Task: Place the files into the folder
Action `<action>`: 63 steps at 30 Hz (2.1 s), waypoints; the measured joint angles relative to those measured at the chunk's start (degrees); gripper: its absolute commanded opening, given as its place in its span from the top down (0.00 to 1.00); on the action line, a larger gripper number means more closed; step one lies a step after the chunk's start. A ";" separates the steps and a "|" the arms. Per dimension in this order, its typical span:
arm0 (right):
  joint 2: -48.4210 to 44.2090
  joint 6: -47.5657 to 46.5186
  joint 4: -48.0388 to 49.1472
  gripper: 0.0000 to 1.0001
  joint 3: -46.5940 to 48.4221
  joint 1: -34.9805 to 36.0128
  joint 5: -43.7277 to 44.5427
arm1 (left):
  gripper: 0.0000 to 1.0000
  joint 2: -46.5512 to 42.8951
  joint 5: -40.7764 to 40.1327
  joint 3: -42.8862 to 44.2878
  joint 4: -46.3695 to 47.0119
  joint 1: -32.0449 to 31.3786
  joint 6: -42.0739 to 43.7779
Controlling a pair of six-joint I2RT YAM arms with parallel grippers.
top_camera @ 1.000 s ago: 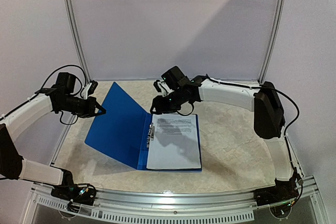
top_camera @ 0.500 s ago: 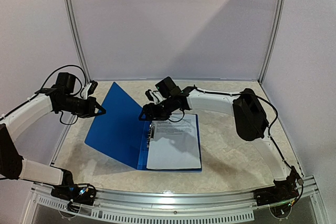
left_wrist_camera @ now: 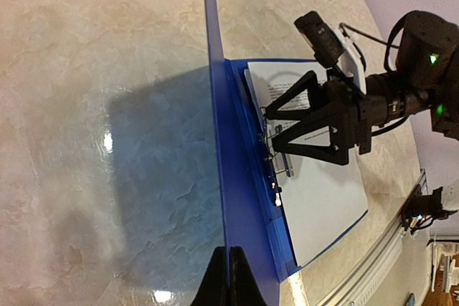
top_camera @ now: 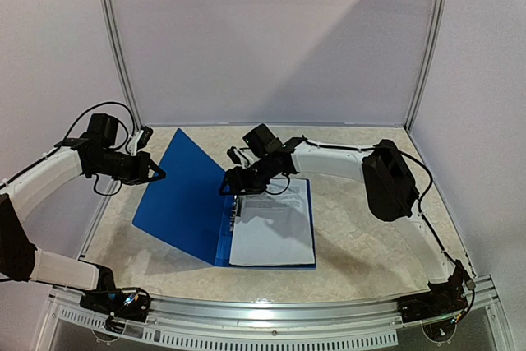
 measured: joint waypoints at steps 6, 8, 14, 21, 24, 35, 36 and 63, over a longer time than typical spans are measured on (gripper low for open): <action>0.07 0.09 -0.31 0.29 0.85 0.00 -0.61 | 1.00 0.00 0.02 -0.02 0.02 0.00 -0.02; 0.15 0.11 -0.39 0.29 0.90 0.00 -1.64 | 1.00 0.00 0.02 -0.02 0.02 0.00 -0.02; 0.17 -0.07 -1.55 0.26 1.09 0.00 -1.51 | 1.00 0.00 0.00 -0.04 0.02 0.02 -0.02; 0.17 -1.29 -3.58 0.37 1.79 0.00 0.17 | 1.00 0.00 0.02 -0.04 0.00 0.09 -0.02; 0.04 -2.45 -4.28 0.42 1.77 0.00 0.76 | 1.00 0.00 0.00 -0.04 0.02 0.09 -0.02; -3.04 -5.53 -7.87 0.39 1.36 0.00 6.10 | 1.00 0.00 0.00 -0.04 0.02 0.09 0.00; -3.02 -5.62 -8.04 0.39 1.36 0.00 6.05 | 1.00 0.00 0.00 -0.04 0.02 0.09 -0.02; -0.57 -7.48 -8.85 0.46 3.32 0.42 3.63 | 1.00 0.00 0.00 -0.07 0.02 0.09 0.00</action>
